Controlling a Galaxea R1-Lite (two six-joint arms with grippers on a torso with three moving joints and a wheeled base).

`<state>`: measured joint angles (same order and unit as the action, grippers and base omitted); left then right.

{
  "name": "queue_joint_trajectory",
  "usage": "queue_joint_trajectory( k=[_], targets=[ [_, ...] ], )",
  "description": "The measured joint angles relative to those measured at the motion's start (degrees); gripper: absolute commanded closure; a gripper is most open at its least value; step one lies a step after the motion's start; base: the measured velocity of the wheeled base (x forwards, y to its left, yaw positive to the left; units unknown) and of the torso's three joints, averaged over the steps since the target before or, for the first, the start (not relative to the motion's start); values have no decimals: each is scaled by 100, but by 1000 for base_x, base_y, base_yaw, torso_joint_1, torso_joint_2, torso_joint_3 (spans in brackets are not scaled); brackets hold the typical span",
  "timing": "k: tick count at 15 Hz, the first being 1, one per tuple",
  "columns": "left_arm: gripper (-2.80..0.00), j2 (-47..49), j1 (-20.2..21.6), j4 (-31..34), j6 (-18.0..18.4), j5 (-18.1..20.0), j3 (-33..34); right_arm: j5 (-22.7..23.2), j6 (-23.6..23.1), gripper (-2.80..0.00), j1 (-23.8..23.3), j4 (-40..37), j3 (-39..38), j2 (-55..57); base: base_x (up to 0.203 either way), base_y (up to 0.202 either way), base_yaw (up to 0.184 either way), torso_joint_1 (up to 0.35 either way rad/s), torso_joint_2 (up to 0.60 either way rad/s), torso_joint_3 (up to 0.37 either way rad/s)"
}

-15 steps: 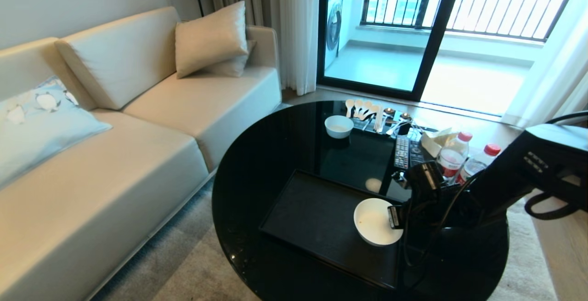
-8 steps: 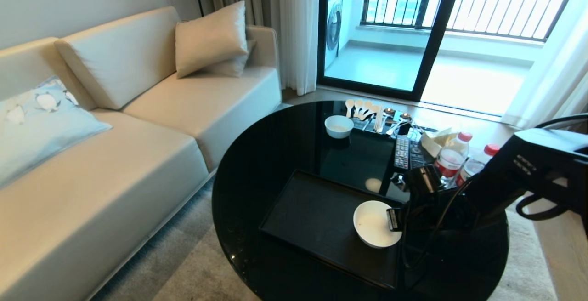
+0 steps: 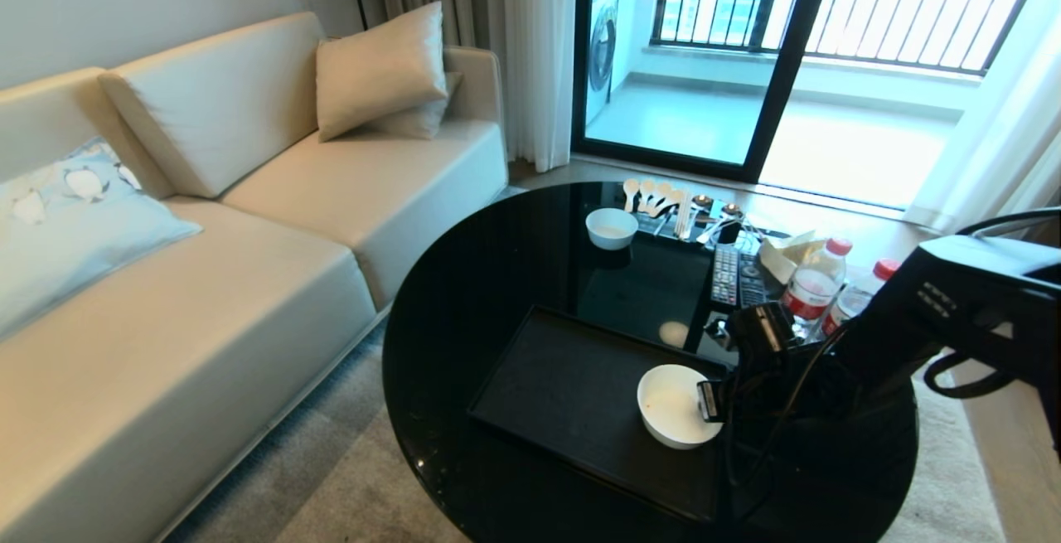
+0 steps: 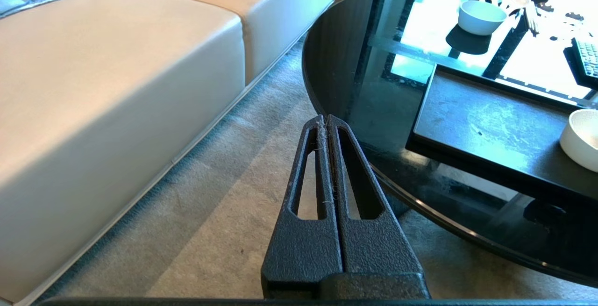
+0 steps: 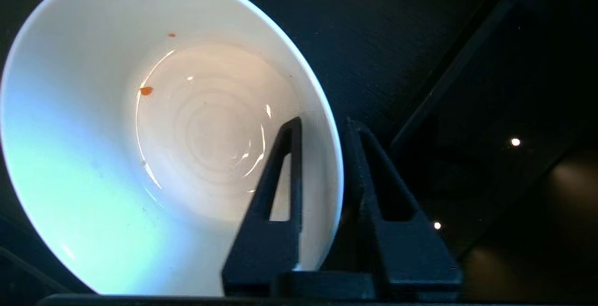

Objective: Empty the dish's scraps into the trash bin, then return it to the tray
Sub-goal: Put the bowl back to the table

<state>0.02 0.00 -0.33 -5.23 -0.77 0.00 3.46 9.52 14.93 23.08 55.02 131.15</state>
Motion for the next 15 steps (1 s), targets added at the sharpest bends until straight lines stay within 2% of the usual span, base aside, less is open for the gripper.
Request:
queue_joint_trajectory(
  k=[5,8,15],
  targets=[
    [0,0,0,1,0,0,0,-25,-13,-280,-3,152,11,-46,0,0,0,0,0,0],
    [0,0,0,2,2,0,0,-402,-49,-280,-11,314,9,-112,0,0,0,0,0,0],
    [0,0,0,2,1,1,0,-445,-118,-280,-28,285,-30,-859,0,0,0,0,0,0]
  ],
)
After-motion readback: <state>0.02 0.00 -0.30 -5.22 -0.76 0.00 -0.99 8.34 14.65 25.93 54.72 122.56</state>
